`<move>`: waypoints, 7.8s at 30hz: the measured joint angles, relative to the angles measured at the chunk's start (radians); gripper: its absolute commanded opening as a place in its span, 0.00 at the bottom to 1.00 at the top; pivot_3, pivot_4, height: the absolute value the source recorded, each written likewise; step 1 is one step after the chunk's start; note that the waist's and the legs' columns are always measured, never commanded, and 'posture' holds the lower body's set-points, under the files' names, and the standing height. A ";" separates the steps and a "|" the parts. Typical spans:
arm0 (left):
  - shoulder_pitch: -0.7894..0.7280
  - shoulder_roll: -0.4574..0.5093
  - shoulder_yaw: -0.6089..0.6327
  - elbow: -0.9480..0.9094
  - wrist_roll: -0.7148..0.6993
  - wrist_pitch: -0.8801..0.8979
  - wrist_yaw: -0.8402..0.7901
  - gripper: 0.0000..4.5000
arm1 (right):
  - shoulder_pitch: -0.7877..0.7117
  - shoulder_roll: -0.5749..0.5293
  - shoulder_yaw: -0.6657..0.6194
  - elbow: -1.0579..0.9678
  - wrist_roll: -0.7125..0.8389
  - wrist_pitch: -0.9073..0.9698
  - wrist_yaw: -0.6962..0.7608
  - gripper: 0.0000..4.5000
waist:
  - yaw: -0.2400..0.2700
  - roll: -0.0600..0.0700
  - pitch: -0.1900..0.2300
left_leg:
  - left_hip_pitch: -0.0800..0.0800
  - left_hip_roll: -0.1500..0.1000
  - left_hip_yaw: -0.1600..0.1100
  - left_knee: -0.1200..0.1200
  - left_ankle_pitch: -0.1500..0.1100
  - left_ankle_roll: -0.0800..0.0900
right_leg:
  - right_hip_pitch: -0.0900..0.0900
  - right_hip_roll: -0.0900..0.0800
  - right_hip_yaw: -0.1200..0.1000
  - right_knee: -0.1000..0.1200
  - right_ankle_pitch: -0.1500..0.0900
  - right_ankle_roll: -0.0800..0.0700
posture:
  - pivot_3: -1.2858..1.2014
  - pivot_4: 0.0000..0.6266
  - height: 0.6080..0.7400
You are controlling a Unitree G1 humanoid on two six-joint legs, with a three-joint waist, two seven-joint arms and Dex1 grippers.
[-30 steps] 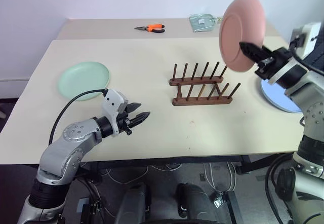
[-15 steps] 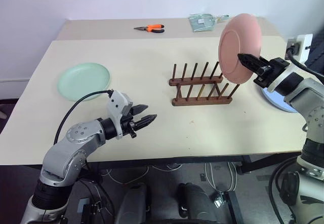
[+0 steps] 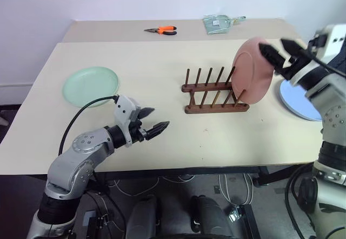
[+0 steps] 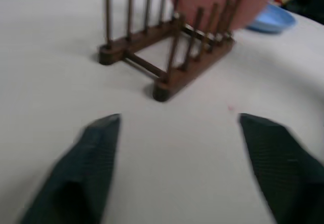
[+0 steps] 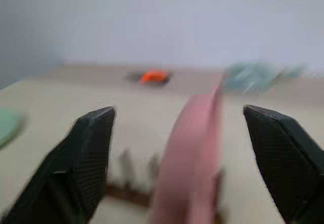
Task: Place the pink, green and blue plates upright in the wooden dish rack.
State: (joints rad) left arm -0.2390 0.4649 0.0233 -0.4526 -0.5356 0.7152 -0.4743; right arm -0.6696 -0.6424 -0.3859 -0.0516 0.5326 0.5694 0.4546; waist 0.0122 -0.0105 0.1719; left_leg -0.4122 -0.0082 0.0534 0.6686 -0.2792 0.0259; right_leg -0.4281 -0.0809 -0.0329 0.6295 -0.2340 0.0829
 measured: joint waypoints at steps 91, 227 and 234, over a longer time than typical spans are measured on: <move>-0.139 0.017 -0.082 0.145 0.102 -0.189 -0.051 0.55 | 0.059 0.133 0.125 -0.271 -0.023 0.185 0.109 0.00 | -0.009 -0.005 -0.001 | 0.002 0.001 0.000 -0.003 0.001 -0.003 | 0.001 -0.004 0.000 0.000 0.000 0.000 | 0.52 0.24 1.00; -0.062 0.012 -0.106 0.076 0.132 -0.154 -0.155 0.56 | -0.064 -0.098 0.263 -0.235 0.341 0.225 -0.119 0.63 | 0.004 0.002 0.002 | 0.000 0.002 -0.001 0.000 0.000 0.000 | 0.001 0.001 -0.001 -0.001 0.000 0.001 | 0.52 0.24 1.00; -0.011 0.112 -0.064 0.125 0.160 -0.176 -0.195 0.56 | 0.449 -0.357 -0.110 -0.377 0.398 0.197 0.363 0.63 | -0.004 0.002 0.002 | 0.003 0.002 0.001 0.000 -0.001 0.003 | 0.005 0.000 0.000 -0.004 0.000 0.001 | 0.52 0.24 1.00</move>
State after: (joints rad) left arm -0.2495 0.5766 -0.0404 -0.3277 -0.3756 0.5393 -0.6692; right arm -0.2210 -0.9994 -0.4956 -0.4284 0.9311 0.7662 0.8176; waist 0.0083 -0.0089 0.1735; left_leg -0.4097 -0.0060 0.0539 0.6684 -0.2807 0.0284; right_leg -0.4233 -0.0811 -0.0324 0.6252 -0.2342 0.0842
